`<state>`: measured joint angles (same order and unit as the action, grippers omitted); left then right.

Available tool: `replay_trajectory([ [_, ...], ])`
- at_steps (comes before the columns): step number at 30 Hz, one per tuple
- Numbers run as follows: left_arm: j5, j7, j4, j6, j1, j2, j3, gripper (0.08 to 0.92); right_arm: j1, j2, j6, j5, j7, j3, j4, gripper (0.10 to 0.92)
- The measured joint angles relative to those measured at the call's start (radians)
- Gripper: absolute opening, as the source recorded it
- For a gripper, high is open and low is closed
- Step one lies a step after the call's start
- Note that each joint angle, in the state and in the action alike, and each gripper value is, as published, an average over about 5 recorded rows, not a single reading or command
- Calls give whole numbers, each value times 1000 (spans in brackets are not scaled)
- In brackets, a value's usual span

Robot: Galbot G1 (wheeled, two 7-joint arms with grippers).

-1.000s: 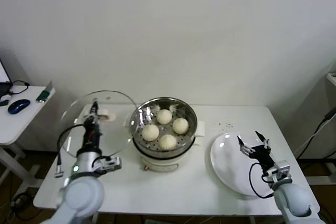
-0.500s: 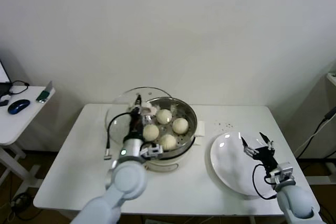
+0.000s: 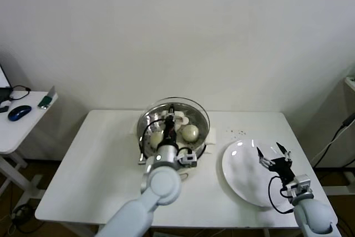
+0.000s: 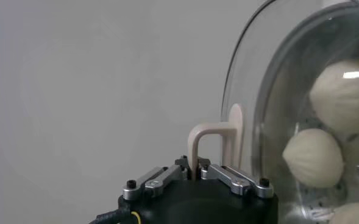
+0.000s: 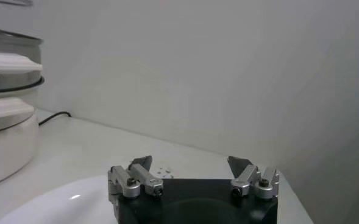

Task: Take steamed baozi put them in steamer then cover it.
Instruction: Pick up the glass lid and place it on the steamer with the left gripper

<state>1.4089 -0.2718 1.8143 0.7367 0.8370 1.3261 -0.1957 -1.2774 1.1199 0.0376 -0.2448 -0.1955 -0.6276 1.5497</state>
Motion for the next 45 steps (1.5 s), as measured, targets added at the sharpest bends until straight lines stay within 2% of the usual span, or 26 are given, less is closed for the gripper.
replay_trajectory([
  [19, -15, 7, -94, -1, -34, 18, -11, 152, 3, -5, 10, 8, -14, 2, -13, 823],
  [45, -33, 31, -128, 0, -27, 17, -4, 152, 7, 7, 16, 26, -20, 5, -18, 823],
])
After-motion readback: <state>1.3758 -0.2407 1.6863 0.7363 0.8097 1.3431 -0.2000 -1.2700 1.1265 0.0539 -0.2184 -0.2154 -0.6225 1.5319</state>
